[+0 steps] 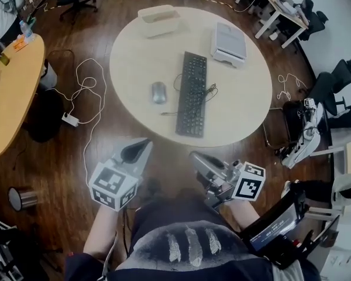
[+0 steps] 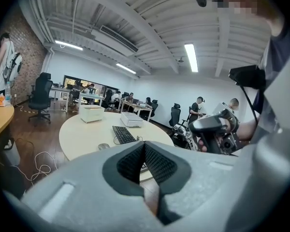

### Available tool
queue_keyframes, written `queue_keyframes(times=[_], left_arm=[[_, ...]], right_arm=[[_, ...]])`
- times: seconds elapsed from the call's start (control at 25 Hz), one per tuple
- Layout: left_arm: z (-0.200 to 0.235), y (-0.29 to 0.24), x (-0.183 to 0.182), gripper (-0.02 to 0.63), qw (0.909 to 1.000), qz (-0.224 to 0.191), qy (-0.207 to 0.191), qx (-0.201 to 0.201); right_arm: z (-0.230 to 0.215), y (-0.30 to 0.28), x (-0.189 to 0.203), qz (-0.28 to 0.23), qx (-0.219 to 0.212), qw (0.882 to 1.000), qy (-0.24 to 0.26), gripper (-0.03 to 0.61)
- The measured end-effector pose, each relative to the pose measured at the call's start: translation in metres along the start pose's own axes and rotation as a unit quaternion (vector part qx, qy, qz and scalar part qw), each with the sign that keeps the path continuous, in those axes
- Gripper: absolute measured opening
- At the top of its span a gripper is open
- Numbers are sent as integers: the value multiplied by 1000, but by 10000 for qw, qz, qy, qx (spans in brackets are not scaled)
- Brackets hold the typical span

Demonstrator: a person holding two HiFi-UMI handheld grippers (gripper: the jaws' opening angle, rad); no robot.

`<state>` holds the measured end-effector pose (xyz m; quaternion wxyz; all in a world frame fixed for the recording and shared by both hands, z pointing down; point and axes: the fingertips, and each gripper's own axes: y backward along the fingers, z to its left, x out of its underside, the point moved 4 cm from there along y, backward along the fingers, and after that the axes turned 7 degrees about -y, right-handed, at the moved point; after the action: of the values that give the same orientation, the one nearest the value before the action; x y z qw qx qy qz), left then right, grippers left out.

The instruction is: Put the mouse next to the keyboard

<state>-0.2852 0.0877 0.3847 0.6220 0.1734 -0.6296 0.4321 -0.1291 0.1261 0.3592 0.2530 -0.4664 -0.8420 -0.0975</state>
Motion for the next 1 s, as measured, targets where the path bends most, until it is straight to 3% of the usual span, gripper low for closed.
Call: queue_keyframes(times=[0.16,0.36,0.68,1.0], left_arm=[[4,-14,0,-2,9999,107,-41,101],[5,-35,-7,-2,9995,237,-150,148],[14,-71,-26,-2,9977,601,-231,-221],[18,-108,-36,-2,9937,890,-342,-596]], right_arm=[[-10,4,-9,-87,83,9999,-18,-2],[-19,2,-22,-2,-132,9998,156,-2],[-51,1,-62,129,-603,9981,-75,-2],[-89,25,-93,146,-797,9959,-394,-2]])
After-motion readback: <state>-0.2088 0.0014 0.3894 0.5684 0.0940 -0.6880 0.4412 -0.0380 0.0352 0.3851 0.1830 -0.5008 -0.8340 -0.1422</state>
